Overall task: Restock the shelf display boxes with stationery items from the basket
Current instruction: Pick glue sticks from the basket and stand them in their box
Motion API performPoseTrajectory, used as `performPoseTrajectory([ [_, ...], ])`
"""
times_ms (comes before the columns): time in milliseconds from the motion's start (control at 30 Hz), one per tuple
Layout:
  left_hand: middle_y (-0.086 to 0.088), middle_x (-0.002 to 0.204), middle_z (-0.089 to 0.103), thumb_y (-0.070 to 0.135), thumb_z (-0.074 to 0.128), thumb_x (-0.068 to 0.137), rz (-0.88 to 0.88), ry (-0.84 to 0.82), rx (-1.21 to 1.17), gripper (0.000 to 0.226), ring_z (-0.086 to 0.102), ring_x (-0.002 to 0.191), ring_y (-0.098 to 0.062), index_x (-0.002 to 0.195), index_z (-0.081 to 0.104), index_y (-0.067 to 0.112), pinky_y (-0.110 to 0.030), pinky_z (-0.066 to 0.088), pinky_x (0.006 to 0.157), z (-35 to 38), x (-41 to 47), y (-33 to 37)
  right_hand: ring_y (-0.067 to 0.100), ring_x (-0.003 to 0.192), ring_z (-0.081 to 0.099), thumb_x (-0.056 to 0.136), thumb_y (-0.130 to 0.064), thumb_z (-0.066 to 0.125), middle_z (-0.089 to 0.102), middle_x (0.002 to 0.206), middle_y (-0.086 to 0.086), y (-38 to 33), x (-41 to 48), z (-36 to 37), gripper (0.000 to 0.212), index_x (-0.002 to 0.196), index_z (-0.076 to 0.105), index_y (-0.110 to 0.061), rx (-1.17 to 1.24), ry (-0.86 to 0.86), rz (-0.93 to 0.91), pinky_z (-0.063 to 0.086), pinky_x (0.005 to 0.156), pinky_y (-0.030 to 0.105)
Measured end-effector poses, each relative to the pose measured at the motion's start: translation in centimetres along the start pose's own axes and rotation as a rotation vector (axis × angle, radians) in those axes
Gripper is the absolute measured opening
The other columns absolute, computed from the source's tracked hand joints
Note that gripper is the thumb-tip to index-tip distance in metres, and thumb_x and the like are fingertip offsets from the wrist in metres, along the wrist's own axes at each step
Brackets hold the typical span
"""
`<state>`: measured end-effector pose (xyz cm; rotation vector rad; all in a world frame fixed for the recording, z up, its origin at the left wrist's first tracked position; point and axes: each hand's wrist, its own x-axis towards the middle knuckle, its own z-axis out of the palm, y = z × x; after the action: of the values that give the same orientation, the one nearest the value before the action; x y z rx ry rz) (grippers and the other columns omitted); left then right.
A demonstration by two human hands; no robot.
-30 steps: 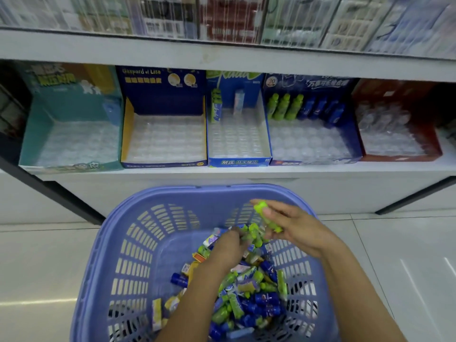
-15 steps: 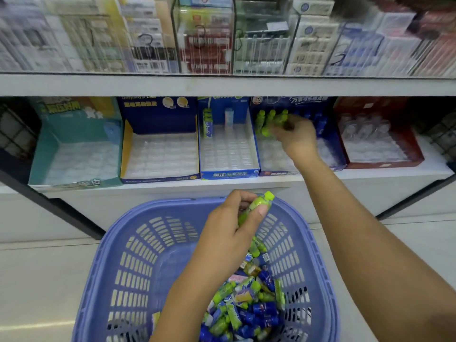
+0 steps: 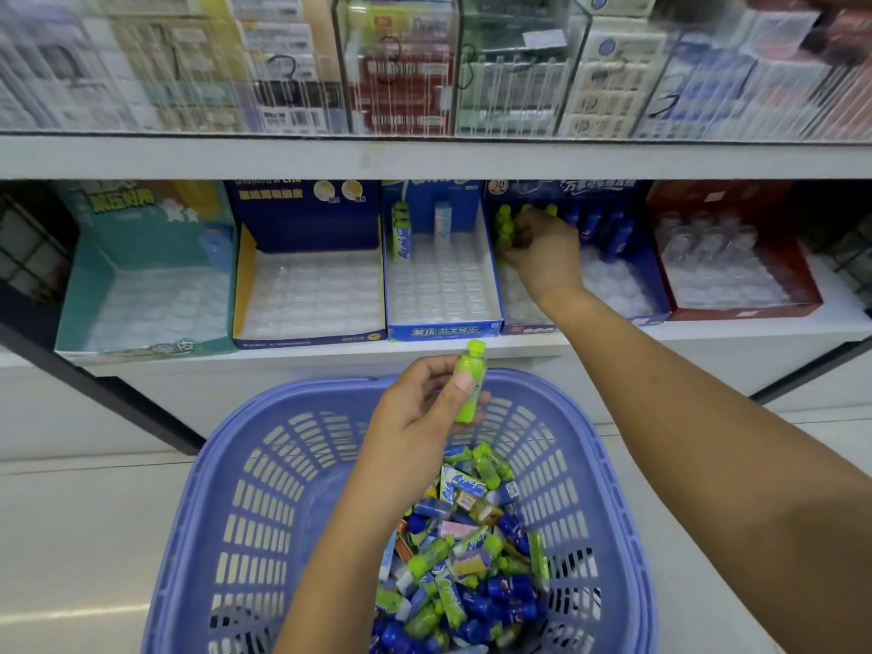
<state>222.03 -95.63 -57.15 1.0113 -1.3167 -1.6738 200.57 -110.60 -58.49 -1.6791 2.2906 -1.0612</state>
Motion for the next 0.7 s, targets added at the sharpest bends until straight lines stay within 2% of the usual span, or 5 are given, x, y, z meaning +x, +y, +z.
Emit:
performPoseTrajectory([
  [100, -0.005, 0.105, 0.067, 0.033, 0.059, 0.081, 0.030, 0.026, -0.098, 0.027, 0.069, 0.095, -0.014, 0.102, 0.064, 0.017, -0.025, 0.057, 0.076, 0.3, -0.2, 0.5, 0.033, 0.095, 0.062, 0.081, -0.014, 0.067, 0.066, 0.105, 0.019, 0.0, -0.1, -0.5, 0.030, 0.108, 0.061, -0.002, -0.115, -0.098, 0.023, 0.048, 0.077, 0.034],
  [233, 0.007, 0.094, 0.070, 0.041, 0.065, 0.074, 0.132, 0.128, -0.143, 0.021, 0.068, 0.091, -0.010, 0.092, 0.069, 0.032, -0.020, 0.055, 0.070, 0.0, -0.1, 1.5, 0.029, 0.105, 0.060, 0.088, -0.020, 0.064, 0.062, 0.120, 0.016, -0.7, -4.2, -1.7, 0.042, 0.124, 0.051, -0.004, 0.143, -0.045, 0.083, 0.050, 0.088, 0.036],
  [333, 0.014, 0.089, 0.071, 0.034, 0.067, 0.077, 0.168, 0.221, -0.110, 0.019, 0.067, 0.085, -0.001, 0.096, 0.067, 0.030, -0.016, 0.054, 0.069, 0.2, 0.6, 1.4, 0.020, 0.092, 0.062, 0.094, -0.023, 0.055, 0.067, 0.106, 0.015, -1.4, -8.4, -3.8, 0.023, 0.105, 0.066, -0.007, 0.359, 0.018, 0.074, 0.053, 0.084, 0.026],
  [500, 0.011, 0.095, 0.072, 0.016, 0.068, 0.086, 0.210, 0.202, 0.028, 0.018, 0.067, 0.091, -0.002, 0.100, 0.066, 0.027, -0.016, 0.053, 0.075, 2.4, 2.7, 1.1, 0.008, 0.077, 0.067, 0.085, -0.024, 0.067, 0.074, 0.085, -0.001, -3.7, -13.4, -7.8, 0.010, 0.091, 0.073, -0.019, 0.768, -0.351, 0.058, 0.052, 0.066, 0.017],
  [700, 0.005, 0.129, 0.059, 0.015, 0.062, 0.089, 0.199, 0.067, 0.311, 0.049, 0.056, 0.116, -0.006, 0.136, 0.047, 0.018, -0.024, 0.045, 0.101, 4.8, 6.7, 0.6, 0.003, 0.067, 0.064, 0.084, -0.017, 0.068, 0.069, 0.080, 0.000, -2.1, -8.7, -7.3, 0.012, 0.095, 0.067, -0.012, 0.686, -0.077, 0.178, 0.052, 0.065, 0.014],
])
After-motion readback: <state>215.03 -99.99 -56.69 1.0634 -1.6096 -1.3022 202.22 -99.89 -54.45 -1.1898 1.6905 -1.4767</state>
